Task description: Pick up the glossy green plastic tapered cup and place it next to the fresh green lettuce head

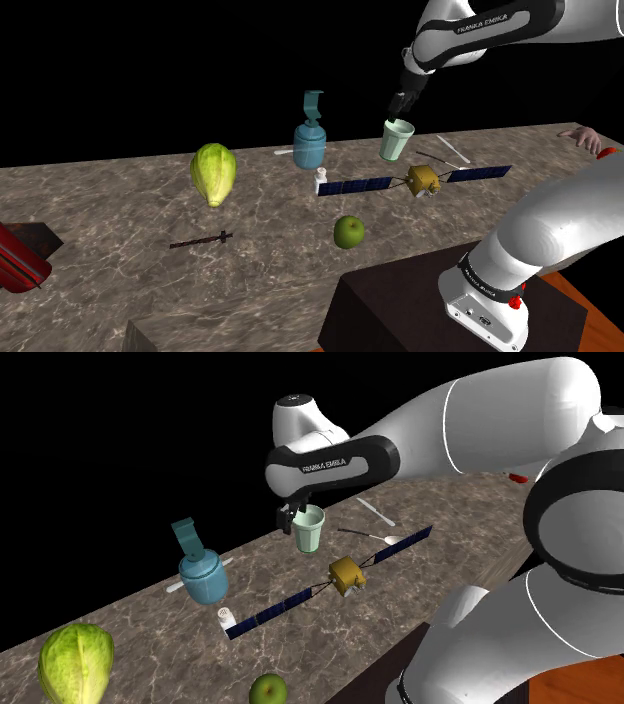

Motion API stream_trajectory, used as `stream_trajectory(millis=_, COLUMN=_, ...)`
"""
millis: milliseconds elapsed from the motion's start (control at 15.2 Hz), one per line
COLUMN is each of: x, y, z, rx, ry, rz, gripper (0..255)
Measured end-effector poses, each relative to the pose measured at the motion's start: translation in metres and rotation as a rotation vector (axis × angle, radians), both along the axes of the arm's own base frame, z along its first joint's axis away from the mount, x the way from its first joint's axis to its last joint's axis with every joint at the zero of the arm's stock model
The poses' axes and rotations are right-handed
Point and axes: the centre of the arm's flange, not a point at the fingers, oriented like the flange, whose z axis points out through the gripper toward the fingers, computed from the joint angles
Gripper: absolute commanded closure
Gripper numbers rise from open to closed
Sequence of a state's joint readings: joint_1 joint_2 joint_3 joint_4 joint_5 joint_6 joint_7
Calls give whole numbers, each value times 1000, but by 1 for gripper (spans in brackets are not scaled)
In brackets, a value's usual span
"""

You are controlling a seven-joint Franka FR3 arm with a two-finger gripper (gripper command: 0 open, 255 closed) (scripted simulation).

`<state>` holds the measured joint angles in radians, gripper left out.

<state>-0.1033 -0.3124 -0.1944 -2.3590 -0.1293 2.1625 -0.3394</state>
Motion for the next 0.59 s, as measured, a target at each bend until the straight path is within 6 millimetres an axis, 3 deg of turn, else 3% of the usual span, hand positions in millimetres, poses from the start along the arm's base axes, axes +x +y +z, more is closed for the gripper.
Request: stream_trajectory(millis=594, x=50, y=-65, z=-79, rx=-84, ry=52, rz=3, gripper=0)
